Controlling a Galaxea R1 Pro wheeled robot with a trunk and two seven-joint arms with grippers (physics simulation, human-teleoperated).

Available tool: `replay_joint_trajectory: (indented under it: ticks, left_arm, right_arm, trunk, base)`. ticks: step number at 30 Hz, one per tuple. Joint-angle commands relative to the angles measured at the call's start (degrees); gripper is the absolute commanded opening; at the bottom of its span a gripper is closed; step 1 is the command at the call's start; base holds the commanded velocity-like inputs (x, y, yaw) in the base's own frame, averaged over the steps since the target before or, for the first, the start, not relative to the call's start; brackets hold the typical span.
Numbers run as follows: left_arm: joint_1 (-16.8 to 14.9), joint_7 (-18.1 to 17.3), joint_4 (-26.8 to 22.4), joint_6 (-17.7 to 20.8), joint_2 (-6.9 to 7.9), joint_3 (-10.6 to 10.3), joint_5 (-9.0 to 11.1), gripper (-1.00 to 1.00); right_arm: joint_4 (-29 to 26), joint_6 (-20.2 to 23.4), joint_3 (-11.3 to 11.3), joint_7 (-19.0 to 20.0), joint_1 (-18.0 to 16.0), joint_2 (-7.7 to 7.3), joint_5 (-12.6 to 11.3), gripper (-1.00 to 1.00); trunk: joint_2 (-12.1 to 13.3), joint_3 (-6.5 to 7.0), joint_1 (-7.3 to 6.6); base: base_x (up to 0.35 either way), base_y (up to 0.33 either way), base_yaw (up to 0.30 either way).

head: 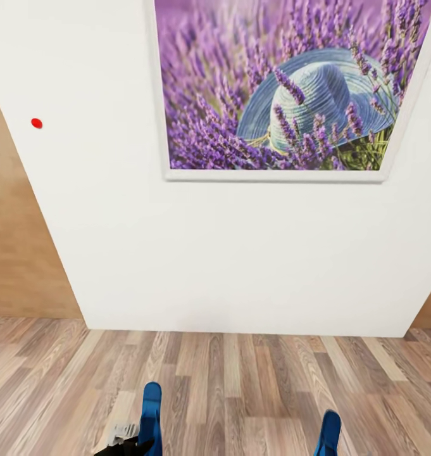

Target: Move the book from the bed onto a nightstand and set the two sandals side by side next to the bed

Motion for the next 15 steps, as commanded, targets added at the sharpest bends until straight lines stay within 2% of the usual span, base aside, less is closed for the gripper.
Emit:
replay_joint_trajectory:
  ticks: [1, 8, 15]
  left_arm:
    - [0.0, -0.1, 0.0, -0.2, 0.01, 0.3, -0.2, -1.0]
    - [0.0, -0.1, 0.0, -0.2, 0.01, 0.3, -0.2, -1.0]
    - [0.0, -0.1, 0.0, -0.2, 0.01, 0.3, -0.2, -1.0]
  right_arm:
    - [0.0, 0.3, -0.4, 0.2, 0.0, 0.0, 0.0, -1.0]
    - [0.0, 0.3, -0.4, 0.2, 0.0, 0.0, 0.0, -1.0]
    - [0.0, 0.3, -0.4, 0.2, 0.0, -0.02, 0.0, -1.0]
  trunk:
    - [0.0, -0.06, 0.03]
    - [0.0, -0.06, 0.03]
    - [0.0, -0.06, 0.03]
  base:
    - [0.33, 0.0, 0.0]
    - [0.33, 0.0, 0.005]
    - [0.33, 0.0, 0.16]
